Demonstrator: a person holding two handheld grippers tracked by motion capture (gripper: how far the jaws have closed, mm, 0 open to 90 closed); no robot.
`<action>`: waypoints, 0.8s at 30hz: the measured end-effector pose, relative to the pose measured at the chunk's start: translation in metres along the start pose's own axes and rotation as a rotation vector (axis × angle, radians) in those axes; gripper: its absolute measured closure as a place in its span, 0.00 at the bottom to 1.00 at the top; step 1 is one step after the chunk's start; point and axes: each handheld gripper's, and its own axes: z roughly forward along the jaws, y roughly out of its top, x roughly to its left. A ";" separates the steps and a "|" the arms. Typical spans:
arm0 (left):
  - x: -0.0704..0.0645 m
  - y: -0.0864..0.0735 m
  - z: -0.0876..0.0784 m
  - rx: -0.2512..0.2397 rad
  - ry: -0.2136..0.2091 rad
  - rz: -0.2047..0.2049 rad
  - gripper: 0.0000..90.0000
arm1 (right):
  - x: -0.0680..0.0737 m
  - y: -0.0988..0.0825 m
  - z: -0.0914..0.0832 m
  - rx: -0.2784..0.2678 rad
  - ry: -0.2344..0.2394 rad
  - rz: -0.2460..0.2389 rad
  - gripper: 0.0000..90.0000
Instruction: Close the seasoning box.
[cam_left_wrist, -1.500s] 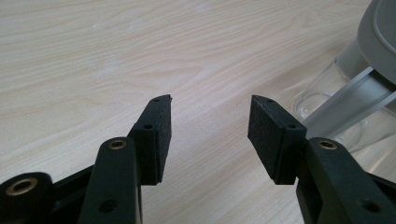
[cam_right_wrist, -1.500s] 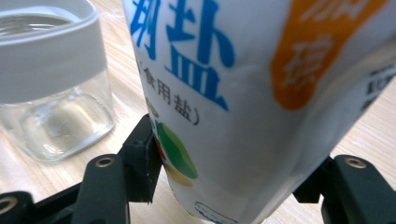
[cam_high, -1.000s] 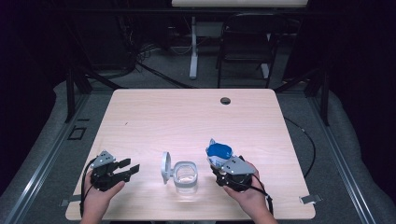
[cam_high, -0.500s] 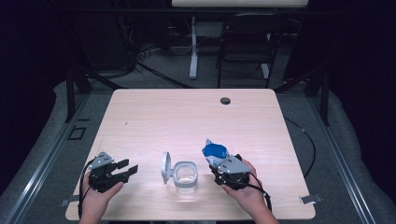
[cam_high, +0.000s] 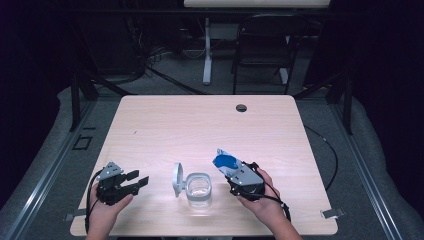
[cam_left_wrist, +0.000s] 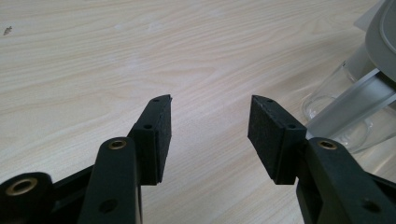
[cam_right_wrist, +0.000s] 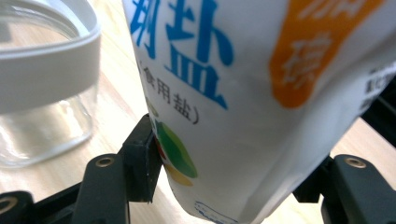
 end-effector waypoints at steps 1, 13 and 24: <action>0.000 0.000 0.000 -0.001 0.000 0.001 0.55 | 0.000 0.000 0.000 0.002 -0.005 -0.007 0.43; 0.000 -0.001 0.001 0.004 0.002 -0.005 0.55 | 0.004 0.008 -0.003 0.001 -0.025 -0.107 0.43; 0.001 -0.001 0.001 0.004 0.002 -0.007 0.55 | 0.009 0.015 -0.005 -0.014 -0.014 -0.180 0.43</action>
